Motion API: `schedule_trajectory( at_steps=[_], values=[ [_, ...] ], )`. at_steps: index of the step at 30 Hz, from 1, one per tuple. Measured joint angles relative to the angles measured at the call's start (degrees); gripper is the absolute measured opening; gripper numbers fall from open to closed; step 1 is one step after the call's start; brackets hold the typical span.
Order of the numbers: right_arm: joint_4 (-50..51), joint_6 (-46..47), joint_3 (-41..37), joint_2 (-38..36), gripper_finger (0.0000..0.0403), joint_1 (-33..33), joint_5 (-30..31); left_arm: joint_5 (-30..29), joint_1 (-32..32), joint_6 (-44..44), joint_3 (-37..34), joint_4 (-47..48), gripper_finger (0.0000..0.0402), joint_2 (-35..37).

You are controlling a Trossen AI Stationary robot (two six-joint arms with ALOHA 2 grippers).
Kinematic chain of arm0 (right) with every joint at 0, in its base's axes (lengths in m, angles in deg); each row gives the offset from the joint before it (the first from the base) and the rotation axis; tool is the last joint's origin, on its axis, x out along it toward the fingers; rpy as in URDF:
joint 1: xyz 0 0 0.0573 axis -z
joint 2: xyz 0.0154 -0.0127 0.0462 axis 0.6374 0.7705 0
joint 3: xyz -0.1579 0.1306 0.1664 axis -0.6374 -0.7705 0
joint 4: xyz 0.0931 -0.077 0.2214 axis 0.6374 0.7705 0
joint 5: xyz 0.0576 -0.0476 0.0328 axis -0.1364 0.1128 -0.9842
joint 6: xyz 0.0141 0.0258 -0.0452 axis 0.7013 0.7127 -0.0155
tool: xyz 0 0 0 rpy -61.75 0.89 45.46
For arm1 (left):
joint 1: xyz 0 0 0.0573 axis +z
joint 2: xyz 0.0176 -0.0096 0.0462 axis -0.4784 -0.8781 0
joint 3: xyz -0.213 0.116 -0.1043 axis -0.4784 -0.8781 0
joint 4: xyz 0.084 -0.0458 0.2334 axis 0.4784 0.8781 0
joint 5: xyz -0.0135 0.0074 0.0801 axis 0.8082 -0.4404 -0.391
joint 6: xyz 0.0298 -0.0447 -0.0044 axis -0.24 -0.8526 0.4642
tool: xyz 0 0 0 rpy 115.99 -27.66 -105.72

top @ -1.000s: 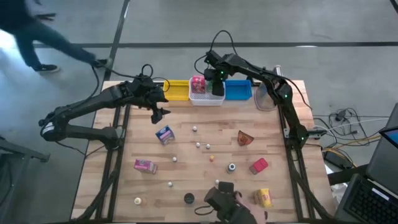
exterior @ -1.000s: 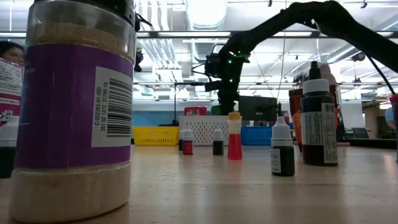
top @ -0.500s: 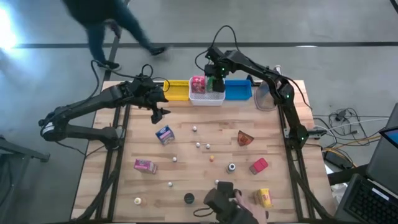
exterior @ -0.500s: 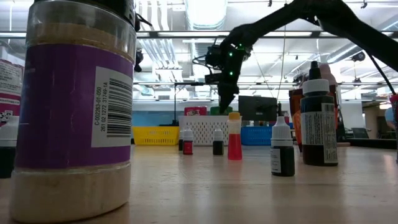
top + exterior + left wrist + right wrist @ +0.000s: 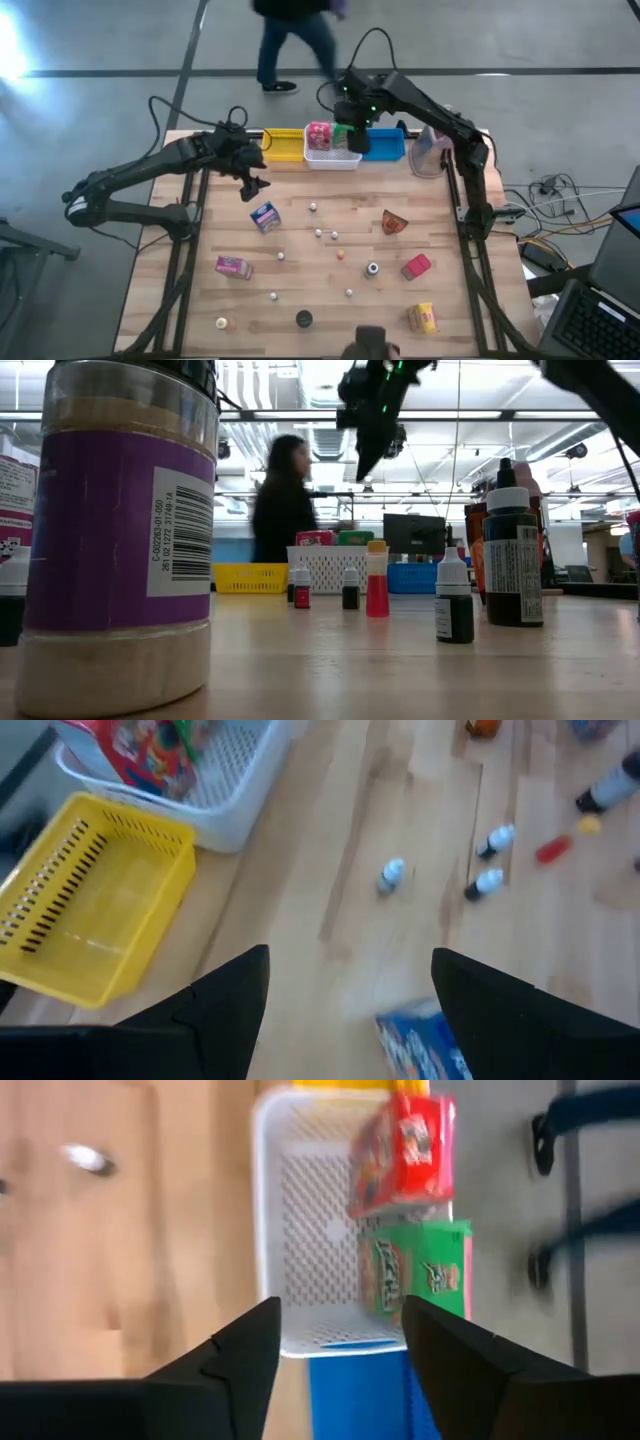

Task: Pick & Place Kitchen Items
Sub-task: Put the blue cereal box into the white basket

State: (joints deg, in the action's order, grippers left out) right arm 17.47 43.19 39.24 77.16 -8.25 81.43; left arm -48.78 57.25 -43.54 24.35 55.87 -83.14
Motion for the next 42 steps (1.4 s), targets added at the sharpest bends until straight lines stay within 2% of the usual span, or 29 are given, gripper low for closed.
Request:
schedule_trajectory(
  at_steps=[6,15,22,27,35,42],
  values=[
    [0.90,0.94,-0.18,-6.36,0.0150,-4.43,0.05,-0.75,-1.96,0.89,1.35,9.05,0.0284,0.35],
    [0.43,4.47,-0.19,-13.47,0.0103,-6.53,0.83,-9.67,-11.36,-12.35,7.12,13.31,0.0284,0.97],
    [0.54,4.34,-0.23,-14.55,0.0077,-5.82,1.72,-13.57,-19.98,-25.06,11.64,13.18,0.0284,0.91],
    [0.95,3.46,-0.27,-14.10,0.0056,-5.81,2.24,-17.63,-24.53,-28.15,11.61,13.36,0.0284,0.35],
    [1.19,4.57,-0.28,-13.87,0.0037,-5.79,2.24,-18.59,-26.29,-31.69,11.49,13.62,0.0284,-1.54],
    [2.14,4.50,-0.28,-13.87,0.0043,-5.81,2.24,-18.57,-26.32,-30.91,11.47,13.62,0.0284,-2.62]
  ],
)
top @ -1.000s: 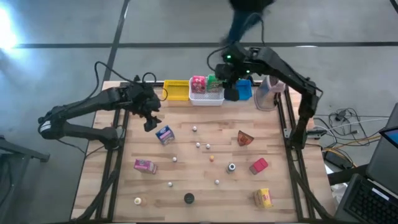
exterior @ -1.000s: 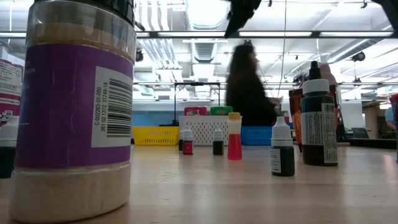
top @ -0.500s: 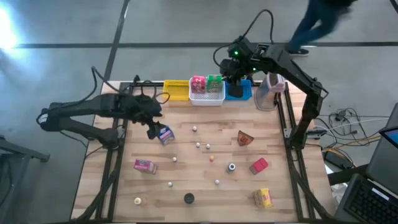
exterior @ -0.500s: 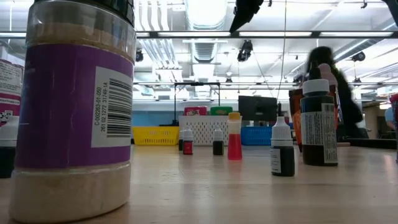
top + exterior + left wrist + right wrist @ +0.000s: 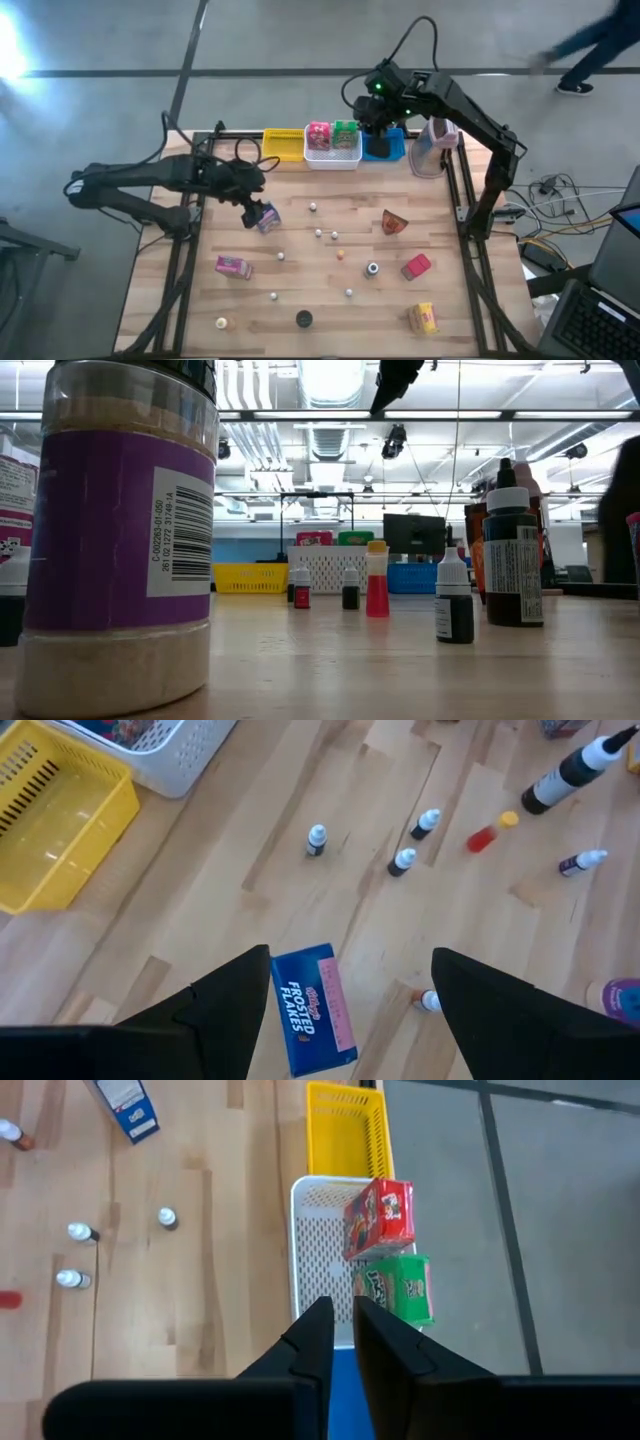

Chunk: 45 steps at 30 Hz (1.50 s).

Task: Pick & Place Kitchen Items
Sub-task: Put the blue cereal box into the white basket

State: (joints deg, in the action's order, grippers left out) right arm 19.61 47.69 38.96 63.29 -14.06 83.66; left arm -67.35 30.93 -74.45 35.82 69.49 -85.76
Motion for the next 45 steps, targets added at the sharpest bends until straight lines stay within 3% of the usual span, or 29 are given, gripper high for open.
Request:
schedule_trajectory(
  at_steps=[10,17,28,45],
  values=[
    [1.32,-1.86,0.00,0.00,0.0065,0.02,3.04,0.22,-0.15,-7.27,-0.02,2.09,0.0284,-5.00],
    [1.28,-3.05,0.00,0.00,0.0083,0.02,3.10,3.49,-0.15,-9.00,-0.02,5.41,0.0284,-9.30],
    [1.23,-3.38,0.00,0.02,0.0102,0.11,3.06,3.61,-0.15,-9.96,-0.02,8.00,0.0284,-12.02],
    [1.69,-4.37,0.00,0.02,0.0071,0.11,3.02,3.65,2.36,-6.55,0.87,12.06,0.0285,-13.54]
  ],
)
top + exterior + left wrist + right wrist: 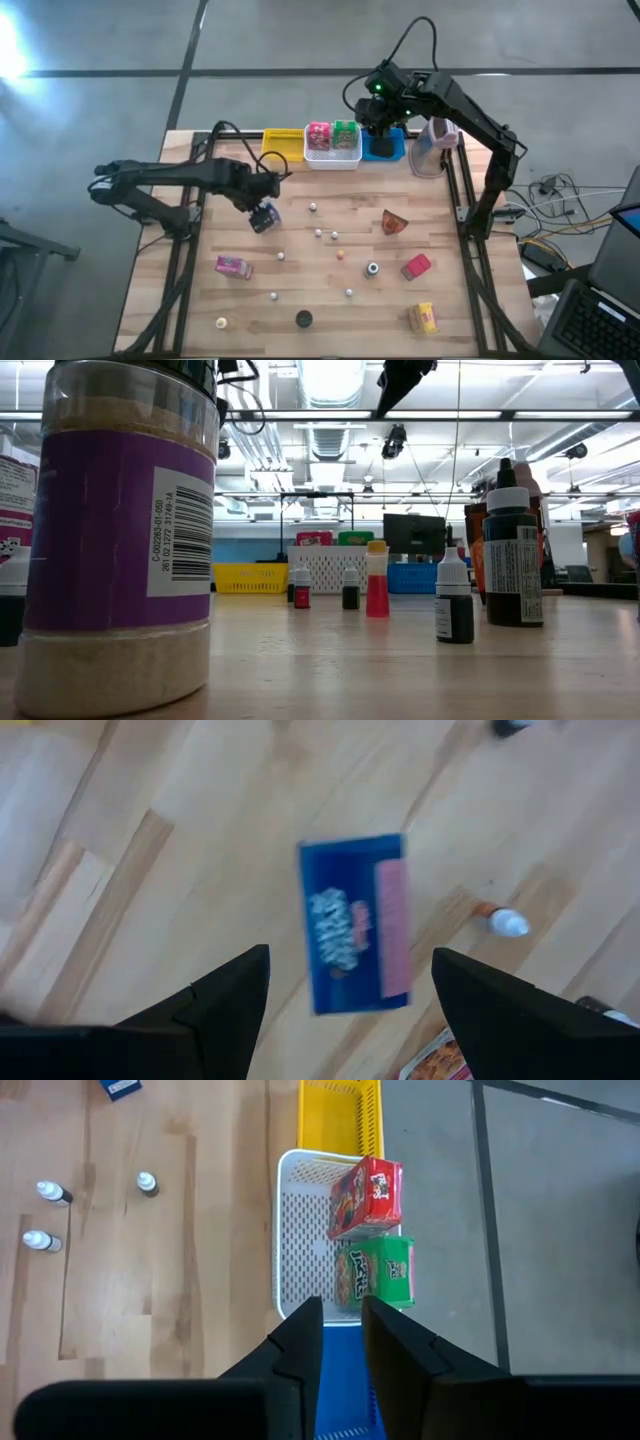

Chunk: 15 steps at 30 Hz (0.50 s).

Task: Pick & Place Kitchen Items
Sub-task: Put the blue cereal box into the white basket

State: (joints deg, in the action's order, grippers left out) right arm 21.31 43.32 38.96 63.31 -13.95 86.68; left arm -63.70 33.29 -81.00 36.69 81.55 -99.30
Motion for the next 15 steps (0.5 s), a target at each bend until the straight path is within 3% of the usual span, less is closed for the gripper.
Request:
schedule_trajectory(
  at_steps=[6,15],
  values=[
    [-0.04,-0.06,0.00,0.00,0.0097,0.00,0.00,0.31,0.60,0.71,0.00,2.40,0.0289,-0.36],
    [-0.11,-0.01,0.00,0.00,0.0139,0.02,-0.02,0.35,0.97,1.33,-0.03,3.13,0.0339,-0.31]
  ],
)
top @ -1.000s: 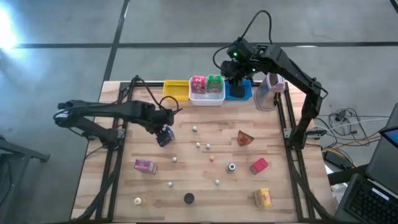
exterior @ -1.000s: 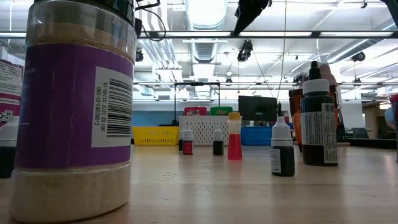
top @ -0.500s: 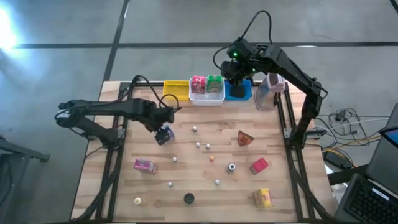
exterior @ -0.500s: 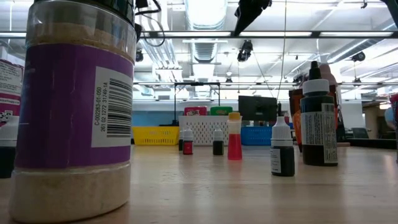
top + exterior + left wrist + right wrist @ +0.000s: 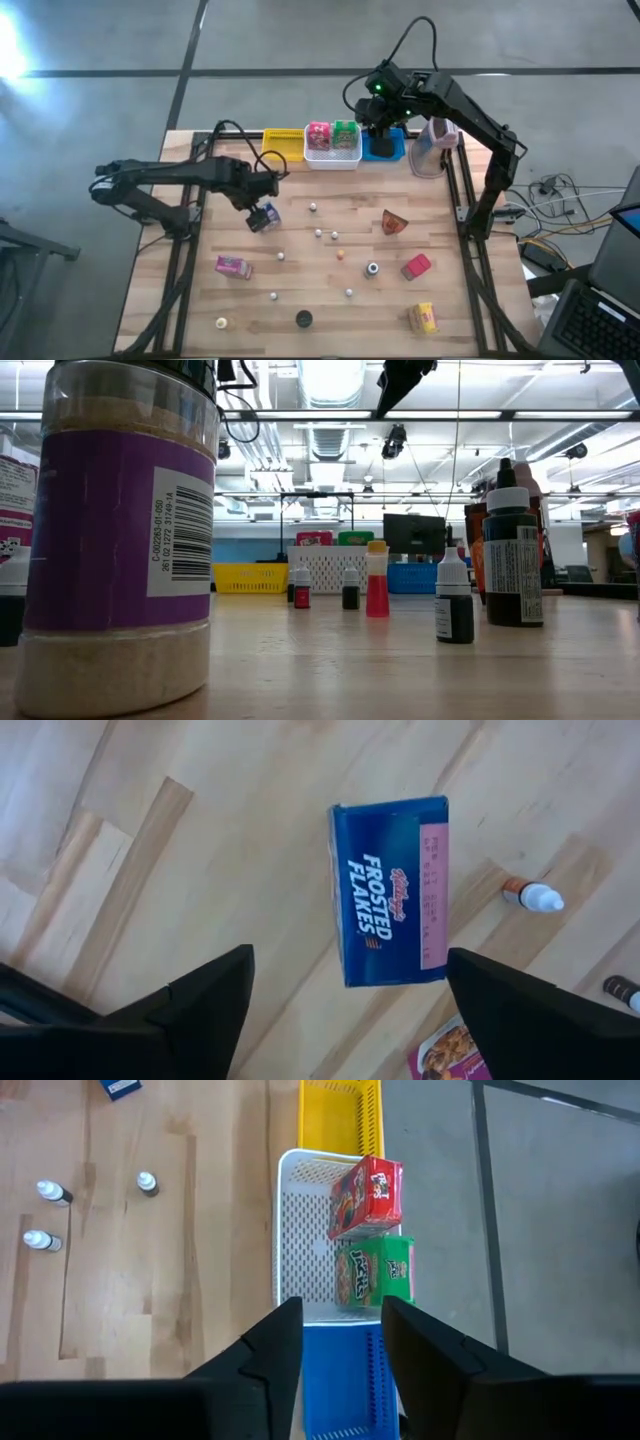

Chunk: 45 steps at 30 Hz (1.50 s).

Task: Pick & Place Kitchen Items
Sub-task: Put the blue cereal box into the white basket

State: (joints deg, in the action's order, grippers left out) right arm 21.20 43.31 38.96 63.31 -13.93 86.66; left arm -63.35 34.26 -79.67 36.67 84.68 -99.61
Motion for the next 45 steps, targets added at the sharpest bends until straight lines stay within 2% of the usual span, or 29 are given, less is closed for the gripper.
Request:
schedule_trajectory(
  at_steps=[12,18,31,36,45],
  values=[
    [0.00,0.10,0.00,-0.02,0.0164,0.00,-0.07,0.07,0.02,0.90,0.20,-1.15,0.0342,-3.86],
    [0.00,0.00,0.00,-0.02,0.0148,0.02,-0.09,0.76,0.09,1.36,0.22,-4.23,0.0342,-5.80],
    [0.14,0.76,0.00,-0.04,0.0113,0.11,-0.12,0.46,0.94,4.56,3.77,-3.86,0.0342,-6.36],
    [0.40,0.73,-0.02,-0.04,0.0104,0.11,-0.11,-3.27,1.45,3.81,3.82,-3.84,0.0341,-6.34],
    [0.40,0.54,-0.07,-0.07,0.0101,0.11,-0.11,-3.48,1.62,2.29,4.01,-3.32,0.0337,-6.32]
  ],
)
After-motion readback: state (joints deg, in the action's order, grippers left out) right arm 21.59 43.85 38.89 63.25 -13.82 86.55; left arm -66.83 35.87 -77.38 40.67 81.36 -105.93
